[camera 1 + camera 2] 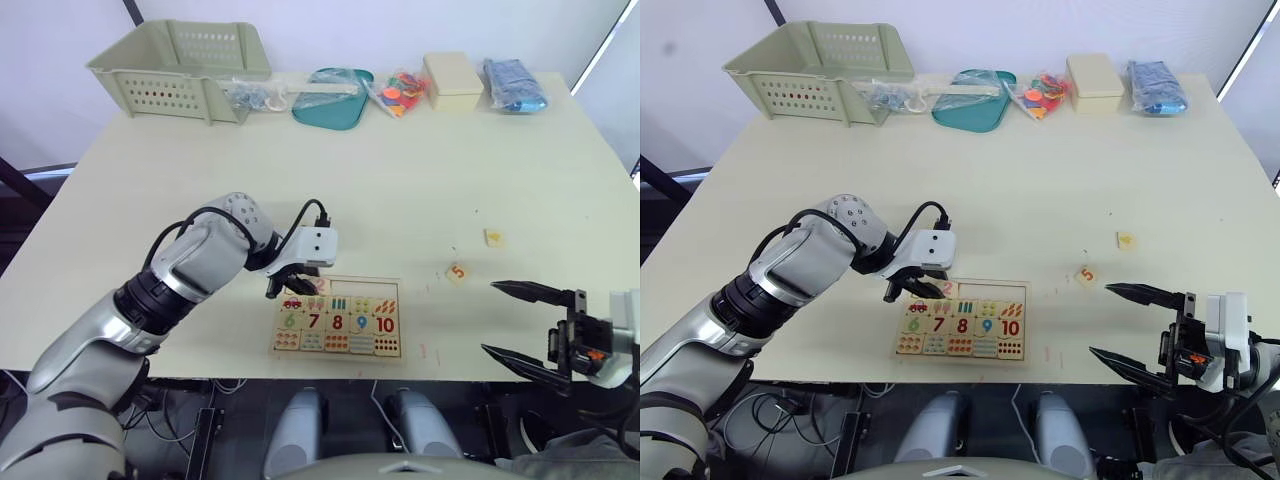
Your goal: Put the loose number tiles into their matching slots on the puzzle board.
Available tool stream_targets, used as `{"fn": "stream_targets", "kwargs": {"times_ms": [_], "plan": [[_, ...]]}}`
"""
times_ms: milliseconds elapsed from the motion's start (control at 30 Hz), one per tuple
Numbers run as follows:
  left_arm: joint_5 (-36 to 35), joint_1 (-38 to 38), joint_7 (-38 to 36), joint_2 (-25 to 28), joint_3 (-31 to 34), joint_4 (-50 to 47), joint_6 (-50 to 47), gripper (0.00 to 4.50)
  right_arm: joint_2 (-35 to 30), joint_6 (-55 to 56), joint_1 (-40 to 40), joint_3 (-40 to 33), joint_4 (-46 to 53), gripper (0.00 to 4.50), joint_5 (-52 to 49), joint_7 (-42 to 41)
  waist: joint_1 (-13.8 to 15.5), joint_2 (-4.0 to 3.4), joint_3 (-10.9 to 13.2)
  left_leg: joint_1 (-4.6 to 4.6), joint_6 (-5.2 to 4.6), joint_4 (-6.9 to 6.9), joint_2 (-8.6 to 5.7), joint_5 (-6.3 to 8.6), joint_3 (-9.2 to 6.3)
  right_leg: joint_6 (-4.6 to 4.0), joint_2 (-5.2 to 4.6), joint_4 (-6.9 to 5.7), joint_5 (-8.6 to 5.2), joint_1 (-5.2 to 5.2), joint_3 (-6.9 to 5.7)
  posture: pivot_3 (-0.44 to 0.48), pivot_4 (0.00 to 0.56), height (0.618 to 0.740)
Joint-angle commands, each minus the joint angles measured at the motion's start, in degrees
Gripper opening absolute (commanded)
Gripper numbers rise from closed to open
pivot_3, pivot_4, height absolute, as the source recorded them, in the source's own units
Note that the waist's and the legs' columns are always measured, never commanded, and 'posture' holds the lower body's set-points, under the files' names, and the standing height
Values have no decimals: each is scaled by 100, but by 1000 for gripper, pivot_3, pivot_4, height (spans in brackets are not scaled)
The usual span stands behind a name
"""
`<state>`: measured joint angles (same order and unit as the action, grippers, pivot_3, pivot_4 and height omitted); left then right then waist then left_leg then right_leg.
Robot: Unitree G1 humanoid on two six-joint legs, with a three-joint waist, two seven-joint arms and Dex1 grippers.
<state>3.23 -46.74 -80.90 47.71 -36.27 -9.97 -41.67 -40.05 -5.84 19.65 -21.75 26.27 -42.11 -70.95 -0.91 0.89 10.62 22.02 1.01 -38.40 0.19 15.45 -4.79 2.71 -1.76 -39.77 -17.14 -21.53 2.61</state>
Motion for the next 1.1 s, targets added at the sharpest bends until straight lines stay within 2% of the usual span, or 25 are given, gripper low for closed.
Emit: {"fn": "stream_targets", "kwargs": {"times_ms": [33,100,200,367,533,800,900,967,1033,1067,1100], "plan": [[23,17,-16,16,74,-51,19,3474,31,118,-17,-94,143,4500,-68,-14,1,0,0,0,0,0,0,0,0,0,0,0,0,0,0,0,150,740],[27,24,-3,22,88,-59,30,4416,33,116,-11,-95,152,4500,-68,-14,2,0,0,0,0,0,0,0,0,0,0,0,0,0,0,0,150,740],[-58,-12,25,9,229,-54,11,4416,42,116,8,-97,176,4500,-67,-4,2,0,0,0,0,0,0,0,0,0,0,0,0,0,0,0,150,740],[-842,-286,-314,44,963,62,-345,4416,62,129,51,-118,199,4500,-62,10,2,0,0,2,0,0,0,0,-3,0,0,0,0,-1,-3,0,150,740],[-1369,-191,-217,-162,1690,534,332,4416,95,163,30,-97,174,4500,-29,16,-5,0,0,0,0,0,0,0,-1,0,0,1,0,0,-2,0,150,740],[-1463,-15,-186,-471,1780,1298,1173,4416,141,197,-54,7,149,4500,22,40,-1,0,0,2,0,-1,0,0,-2,0,-1,1,0,-1,-3,0,150,740],[-1335,41,-220,-557,1644,1454,1506,3800,136,203,-56,15,148,4500,18,44,2,0,0,3,0,0,0,0,-2,0,-1,2,0,-2,-3,0,150,740],[-1239,62,-204,-614,1581,1575,1734,3129,128,196,-55,13,159,4500,19,55,2,0,0,3,0,0,0,0,-2,0,-1,2,0,-1,-4,0,150,740],[-1178,89,-186,-652,1525,1661,1884,2659,127,193,-45,11,174,4500,25,68,-1,0,0,2,0,0,0,0,-2,0,-1,1,0,-1,-3,0,150,740],[-1157,111,-208,-672,1510,1681,1935,2026,129,192,-34,8,185,4500,24,76,-1,0,0,3,0,0,0,0,-3,0,-1,1,0,-1,-4,0,150,740],[-1137,130,-223,-691,1501,1702,1979,1687,132,194,-27,9,191,4500,26,83,-1,0,0,2,0,0,0,0,-3,0,-1,1,0,-1,-3,0,150,740]]}}
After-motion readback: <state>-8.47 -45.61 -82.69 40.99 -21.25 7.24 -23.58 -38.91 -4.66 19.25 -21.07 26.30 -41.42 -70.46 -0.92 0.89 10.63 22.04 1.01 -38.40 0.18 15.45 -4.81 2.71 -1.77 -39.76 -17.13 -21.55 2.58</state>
